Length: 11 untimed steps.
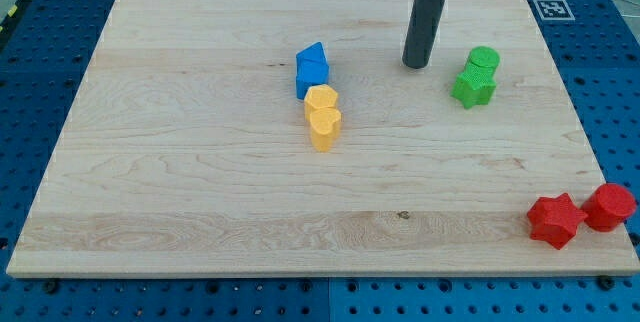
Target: Put the green star above the red circle
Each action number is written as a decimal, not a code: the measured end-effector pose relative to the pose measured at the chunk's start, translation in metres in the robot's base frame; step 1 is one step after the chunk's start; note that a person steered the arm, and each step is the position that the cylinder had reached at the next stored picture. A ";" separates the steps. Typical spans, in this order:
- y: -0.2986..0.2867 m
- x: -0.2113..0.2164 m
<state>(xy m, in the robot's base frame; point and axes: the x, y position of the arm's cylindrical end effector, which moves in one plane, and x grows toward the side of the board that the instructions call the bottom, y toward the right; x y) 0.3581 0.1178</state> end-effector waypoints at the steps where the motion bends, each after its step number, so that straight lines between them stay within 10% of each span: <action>1: 0.005 -0.009; 11: 0.056 0.042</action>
<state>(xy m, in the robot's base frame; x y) 0.3997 0.1742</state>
